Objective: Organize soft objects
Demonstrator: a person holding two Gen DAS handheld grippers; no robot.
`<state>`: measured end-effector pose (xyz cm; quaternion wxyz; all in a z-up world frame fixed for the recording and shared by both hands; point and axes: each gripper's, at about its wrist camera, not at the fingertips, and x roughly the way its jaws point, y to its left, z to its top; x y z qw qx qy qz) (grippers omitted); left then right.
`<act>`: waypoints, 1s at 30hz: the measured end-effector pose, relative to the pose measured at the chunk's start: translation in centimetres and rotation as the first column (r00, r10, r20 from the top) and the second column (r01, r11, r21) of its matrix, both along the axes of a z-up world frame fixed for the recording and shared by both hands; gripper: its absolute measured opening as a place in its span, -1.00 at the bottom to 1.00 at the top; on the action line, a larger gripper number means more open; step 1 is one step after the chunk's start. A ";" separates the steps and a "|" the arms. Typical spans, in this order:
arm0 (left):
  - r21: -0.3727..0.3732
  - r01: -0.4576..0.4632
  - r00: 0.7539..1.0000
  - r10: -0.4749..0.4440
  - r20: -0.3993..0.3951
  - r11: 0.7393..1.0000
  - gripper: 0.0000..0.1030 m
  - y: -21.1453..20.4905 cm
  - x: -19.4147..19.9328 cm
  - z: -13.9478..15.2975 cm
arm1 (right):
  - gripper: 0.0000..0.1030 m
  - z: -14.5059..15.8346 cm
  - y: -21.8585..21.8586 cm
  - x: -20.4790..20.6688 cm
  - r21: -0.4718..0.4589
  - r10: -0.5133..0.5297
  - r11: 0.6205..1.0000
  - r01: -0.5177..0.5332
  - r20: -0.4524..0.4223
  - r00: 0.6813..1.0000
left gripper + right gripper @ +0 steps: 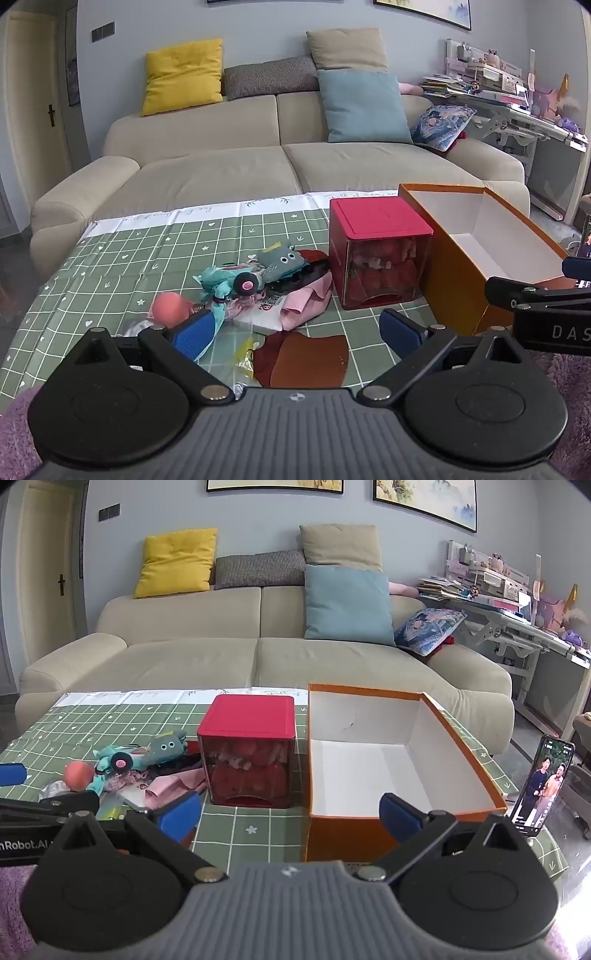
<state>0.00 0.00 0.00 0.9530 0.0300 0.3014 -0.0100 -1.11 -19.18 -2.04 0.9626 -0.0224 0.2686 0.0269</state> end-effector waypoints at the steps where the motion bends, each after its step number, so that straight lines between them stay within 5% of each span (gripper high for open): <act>1: -0.001 0.002 1.000 -0.002 -0.001 1.000 1.00 0.0 0.0 0.0 | 0.95 0.0 0.0 0.0 0.000 -0.001 1.000 0.001 0.000 1.000; 19: 0.009 0.027 0.999 -0.027 0.021 1.000 1.00 -0.1 -0.2 0.3 | 0.95 -0.2 -0.1 0.1 -0.012 -0.010 1.000 0.010 -0.003 1.000; 30: -0.060 0.008 1.000 -0.009 -0.013 0.998 1.00 0.4 0.0 0.7 | 0.95 0.0 0.3 0.4 -0.009 -0.016 1.000 0.016 -0.013 1.000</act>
